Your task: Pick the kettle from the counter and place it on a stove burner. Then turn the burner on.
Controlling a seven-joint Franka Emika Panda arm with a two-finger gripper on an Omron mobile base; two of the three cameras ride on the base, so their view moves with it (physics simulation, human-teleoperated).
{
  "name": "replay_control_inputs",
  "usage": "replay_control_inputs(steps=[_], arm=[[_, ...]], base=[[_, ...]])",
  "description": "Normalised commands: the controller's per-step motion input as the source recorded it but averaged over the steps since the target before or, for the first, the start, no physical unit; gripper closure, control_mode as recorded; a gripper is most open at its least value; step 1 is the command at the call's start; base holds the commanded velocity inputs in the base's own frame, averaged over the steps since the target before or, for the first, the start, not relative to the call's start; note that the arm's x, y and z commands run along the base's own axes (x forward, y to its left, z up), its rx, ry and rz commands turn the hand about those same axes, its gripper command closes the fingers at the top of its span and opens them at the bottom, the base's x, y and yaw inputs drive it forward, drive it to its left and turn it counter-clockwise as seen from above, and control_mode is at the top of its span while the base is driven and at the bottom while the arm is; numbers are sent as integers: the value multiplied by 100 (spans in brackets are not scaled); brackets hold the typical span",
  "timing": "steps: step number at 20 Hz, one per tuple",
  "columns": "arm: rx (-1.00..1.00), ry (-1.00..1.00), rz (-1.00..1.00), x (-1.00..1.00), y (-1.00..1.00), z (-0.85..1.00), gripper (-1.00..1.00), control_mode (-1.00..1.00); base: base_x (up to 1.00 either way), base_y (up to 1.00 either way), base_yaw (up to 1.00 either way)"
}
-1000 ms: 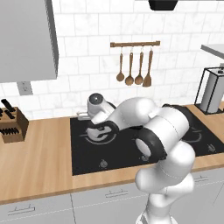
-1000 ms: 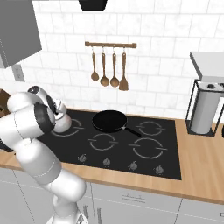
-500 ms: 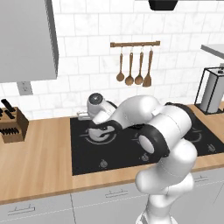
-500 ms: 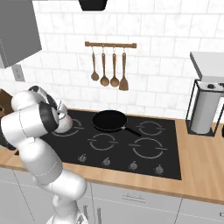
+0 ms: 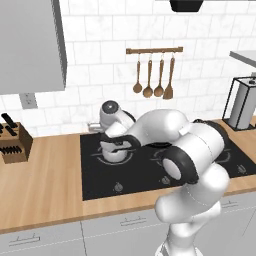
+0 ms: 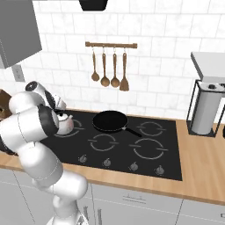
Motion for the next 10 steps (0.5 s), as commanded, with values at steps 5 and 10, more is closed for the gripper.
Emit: replay_control_inputs(steps=[5, 10], arm=[[0, 0, 2, -82, 0, 16, -100, -100], [0, 9, 13, -100, 0, -6, -100, -100]], base=[[0, 0, 0], [0, 0, 0]])
